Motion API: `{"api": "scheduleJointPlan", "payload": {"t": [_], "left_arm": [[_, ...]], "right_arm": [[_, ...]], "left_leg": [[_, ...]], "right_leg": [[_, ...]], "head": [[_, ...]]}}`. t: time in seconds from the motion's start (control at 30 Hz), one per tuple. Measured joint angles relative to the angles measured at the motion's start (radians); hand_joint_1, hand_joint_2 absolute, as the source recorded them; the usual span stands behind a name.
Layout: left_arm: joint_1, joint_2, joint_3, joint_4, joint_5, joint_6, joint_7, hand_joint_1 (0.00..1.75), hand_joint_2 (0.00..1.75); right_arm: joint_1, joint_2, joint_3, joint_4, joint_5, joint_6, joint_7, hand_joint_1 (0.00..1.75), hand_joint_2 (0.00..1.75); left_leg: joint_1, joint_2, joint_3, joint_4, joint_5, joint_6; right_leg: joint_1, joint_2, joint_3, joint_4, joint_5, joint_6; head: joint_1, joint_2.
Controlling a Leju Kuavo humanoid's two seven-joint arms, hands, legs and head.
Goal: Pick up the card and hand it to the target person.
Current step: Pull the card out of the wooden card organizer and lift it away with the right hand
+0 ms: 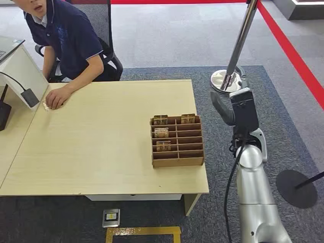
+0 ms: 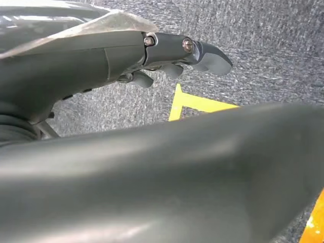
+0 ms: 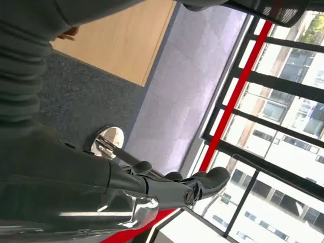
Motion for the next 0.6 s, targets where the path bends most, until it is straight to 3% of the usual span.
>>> {"api": "scheduleJointPlan", "payload": {"t": [0.6], "left_arm": [[-0.006, 0.0, 0.01, 0.004, -0.017, -0.011, 0.005, 0.0, 0.0]], "right_arm": [[-0.275, -0.006, 0.236, 0.317, 0.273, -0.088, 0.149, 0.0, 1.75]], "left_leg": [[0.0, 0.0, 0.0, 0.0, 0.0, 0.0]], "right_leg": [[0.0, 0.0, -0.001, 0.0, 0.0, 0.0]], "head": [[0.0, 0.0]]}}
